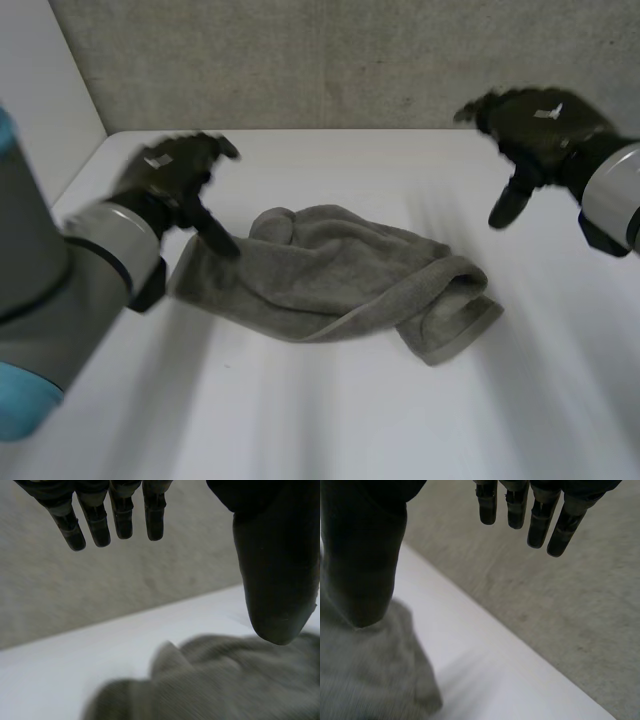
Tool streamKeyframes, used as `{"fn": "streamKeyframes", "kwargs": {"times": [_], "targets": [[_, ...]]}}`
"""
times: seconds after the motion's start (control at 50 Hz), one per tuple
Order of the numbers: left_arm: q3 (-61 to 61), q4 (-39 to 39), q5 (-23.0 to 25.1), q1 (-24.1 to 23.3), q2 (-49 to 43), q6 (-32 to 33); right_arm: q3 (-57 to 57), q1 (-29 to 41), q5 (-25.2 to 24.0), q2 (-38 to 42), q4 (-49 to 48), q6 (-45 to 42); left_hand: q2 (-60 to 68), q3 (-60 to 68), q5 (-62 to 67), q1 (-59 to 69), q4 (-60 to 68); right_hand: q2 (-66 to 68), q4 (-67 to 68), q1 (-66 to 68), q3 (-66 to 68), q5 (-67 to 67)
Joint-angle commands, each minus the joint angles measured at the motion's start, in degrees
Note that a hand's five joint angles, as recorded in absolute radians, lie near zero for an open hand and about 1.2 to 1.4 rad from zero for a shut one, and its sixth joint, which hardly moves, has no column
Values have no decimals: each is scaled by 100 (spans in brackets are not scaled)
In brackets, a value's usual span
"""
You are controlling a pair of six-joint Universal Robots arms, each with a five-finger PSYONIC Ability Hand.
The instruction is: Fold the towel.
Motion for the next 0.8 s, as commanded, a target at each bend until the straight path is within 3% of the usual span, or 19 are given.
{"fn": "streamKeyframes", "kwargs": {"times": [0.02,0.24,0.4,0.8], "targets": [[-118,13,246,-411,-678,-16,465,37,-155,459,68,-1238,241,-285,244,220,-308,-324,-429,-288,-275,-363],[233,39,61,-894,-1926,-192,395,582,-163,1786,-64,-1572,712,-285,715,691,-308,-324,-429,-288,-275,-363],[655,127,-581,-1140,-2559,-561,228,1004,-102,2383,-838,-1484,712,-285,715,691,-308,105,-429,141,-275,65],[1191,751,-844,-1360,-3429,-482,-71,1663,-49,3121,-1180,-1089,728,-285,731,708,-308,3566,-429,3601,-275,3526]]}}
